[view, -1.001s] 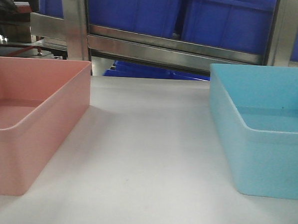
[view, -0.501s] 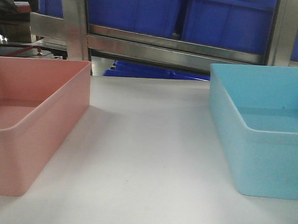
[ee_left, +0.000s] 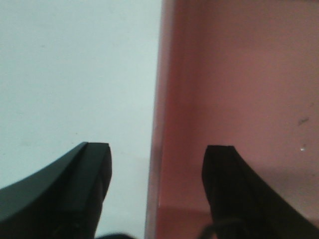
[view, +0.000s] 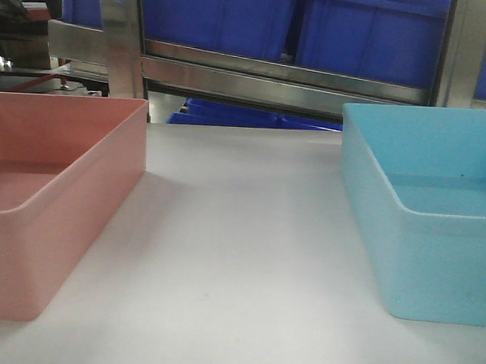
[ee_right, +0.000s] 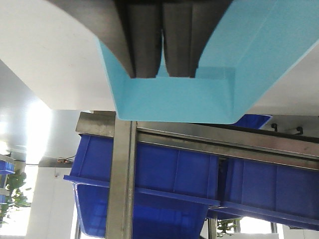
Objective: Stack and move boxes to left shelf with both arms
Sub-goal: 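Lower the left gripper onto the rim of the pink bin and grasp it, then slide the pink bin with the left gripper toward the table center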
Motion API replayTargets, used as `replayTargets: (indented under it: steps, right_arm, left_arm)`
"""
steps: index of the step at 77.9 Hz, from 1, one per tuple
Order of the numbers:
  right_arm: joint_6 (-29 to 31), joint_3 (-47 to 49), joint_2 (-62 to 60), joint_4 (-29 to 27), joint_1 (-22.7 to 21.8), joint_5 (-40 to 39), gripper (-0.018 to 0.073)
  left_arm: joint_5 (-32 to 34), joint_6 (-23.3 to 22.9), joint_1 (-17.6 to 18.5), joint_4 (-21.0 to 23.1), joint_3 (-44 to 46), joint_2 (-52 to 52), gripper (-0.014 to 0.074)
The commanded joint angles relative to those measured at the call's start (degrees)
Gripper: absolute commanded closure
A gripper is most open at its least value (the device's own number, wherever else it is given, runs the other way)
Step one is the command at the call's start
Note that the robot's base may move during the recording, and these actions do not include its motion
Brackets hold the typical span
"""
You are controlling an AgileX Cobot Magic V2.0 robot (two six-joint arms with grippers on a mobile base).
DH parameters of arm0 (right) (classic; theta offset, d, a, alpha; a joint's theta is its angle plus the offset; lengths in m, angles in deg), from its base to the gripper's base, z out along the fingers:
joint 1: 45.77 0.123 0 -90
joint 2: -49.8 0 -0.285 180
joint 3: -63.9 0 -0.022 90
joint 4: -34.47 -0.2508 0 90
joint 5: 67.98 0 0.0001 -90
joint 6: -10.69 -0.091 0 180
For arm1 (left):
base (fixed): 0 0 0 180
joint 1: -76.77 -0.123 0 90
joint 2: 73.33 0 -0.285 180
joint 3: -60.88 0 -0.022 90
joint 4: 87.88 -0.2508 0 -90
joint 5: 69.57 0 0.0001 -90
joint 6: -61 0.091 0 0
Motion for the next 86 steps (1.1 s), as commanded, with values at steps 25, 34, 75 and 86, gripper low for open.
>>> replayTargets:
  steps: [25,34,75,86]
  right_arm:
    - [0.6,1.3,-1.1,0.0,-0.1,-4.9,0.051]
    - [0.6,1.3,-1.1,0.0,-0.1,-4.9,0.051]
    - [0.6,1.3,-1.1,0.0,-0.1,-4.9,0.051]
    - [0.6,1.3,-1.1,0.0,-0.1,-4.9,0.051]
  left_arm:
    - [-2.8,0.1,0.1,0.7,3.1,-1.7,0.0594]
    - [-8.0,-0.1,0.7,0.8,6.3,-3.3,0.0602]
    - [-12.3,-14.8,12.8,14.1,8.6,-12.3,0.0602]
    - [-11.5,-19.2,18.4,14.6,8.2,-11.6,0.0602]
